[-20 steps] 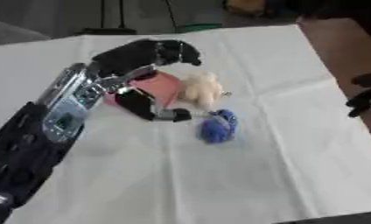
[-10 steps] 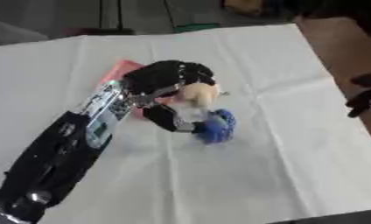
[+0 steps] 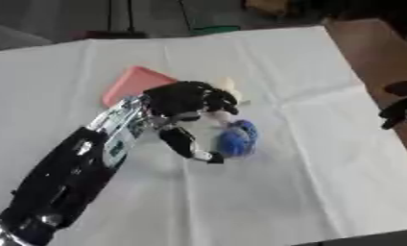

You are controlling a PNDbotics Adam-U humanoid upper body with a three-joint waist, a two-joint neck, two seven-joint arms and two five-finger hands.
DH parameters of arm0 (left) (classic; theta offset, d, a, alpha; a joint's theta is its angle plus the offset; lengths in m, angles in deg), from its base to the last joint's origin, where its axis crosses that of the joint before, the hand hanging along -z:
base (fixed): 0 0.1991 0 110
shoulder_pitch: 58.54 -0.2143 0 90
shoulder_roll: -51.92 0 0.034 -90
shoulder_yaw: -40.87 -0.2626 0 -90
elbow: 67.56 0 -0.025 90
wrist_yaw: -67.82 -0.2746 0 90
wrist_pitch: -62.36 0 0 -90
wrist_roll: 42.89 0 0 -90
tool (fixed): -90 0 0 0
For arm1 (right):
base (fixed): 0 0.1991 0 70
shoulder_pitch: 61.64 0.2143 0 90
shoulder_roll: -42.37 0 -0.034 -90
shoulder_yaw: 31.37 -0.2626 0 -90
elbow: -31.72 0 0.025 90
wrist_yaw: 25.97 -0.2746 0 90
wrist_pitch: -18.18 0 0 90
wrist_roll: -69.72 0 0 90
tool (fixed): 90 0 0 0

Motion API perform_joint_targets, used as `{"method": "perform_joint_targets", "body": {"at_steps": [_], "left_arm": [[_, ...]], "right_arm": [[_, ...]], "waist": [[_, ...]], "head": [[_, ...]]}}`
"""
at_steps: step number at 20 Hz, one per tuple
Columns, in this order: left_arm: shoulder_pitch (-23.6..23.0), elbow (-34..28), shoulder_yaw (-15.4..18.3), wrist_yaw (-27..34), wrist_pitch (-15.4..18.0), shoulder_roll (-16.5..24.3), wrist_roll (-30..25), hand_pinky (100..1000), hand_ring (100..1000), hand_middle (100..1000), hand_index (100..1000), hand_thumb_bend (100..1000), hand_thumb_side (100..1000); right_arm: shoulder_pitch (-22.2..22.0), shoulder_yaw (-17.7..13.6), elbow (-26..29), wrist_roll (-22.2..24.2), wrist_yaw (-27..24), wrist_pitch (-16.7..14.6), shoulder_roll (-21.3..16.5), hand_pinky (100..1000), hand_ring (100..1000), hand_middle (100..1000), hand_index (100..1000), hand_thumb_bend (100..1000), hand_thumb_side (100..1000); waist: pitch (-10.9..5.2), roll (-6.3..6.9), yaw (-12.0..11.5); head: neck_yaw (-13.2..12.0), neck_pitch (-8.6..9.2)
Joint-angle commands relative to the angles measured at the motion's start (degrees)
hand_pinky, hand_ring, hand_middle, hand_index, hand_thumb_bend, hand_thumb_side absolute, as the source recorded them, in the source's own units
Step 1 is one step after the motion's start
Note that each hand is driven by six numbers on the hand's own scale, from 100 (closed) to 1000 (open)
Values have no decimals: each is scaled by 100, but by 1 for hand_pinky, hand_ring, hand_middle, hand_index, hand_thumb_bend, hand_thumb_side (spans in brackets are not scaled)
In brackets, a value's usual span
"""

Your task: Pick up objects on the table and place them in the box.

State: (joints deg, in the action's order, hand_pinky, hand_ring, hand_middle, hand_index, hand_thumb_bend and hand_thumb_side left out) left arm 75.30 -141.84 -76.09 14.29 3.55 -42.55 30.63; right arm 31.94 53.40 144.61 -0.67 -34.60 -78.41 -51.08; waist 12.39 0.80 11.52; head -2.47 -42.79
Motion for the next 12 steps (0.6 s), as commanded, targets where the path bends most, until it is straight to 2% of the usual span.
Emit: {"method": "perform_joint_targets", "body": {"at_steps": [1, 7, 12], "left_arm": [[123, -43, 2, -151, 92, -34, -58, 868, 803, 855, 895, 639, 741], [179, 90, 89, -639, 42, -142, 264, 869, 803, 852, 908, 668, 712], [348, 508, 228, -1027, -71, -363, 412, 868, 802, 852, 923, 650, 727]], "right_arm": [[60, -13, 97, 21, -20, -18, -143, 525, 615, 749, 746, 100, 951], [70, -2, 100, 29, -25, -18, -142, 525, 615, 749, 746, 100, 951], [117, 31, 111, 61, -39, -21, -135, 524, 615, 749, 746, 100, 953]], "waist": [[-88, -13, 27], [-81, -16, 61], [-35, -20, 164]], "head": [[-14, 36], [-31, 49], [-93, 87]]}}
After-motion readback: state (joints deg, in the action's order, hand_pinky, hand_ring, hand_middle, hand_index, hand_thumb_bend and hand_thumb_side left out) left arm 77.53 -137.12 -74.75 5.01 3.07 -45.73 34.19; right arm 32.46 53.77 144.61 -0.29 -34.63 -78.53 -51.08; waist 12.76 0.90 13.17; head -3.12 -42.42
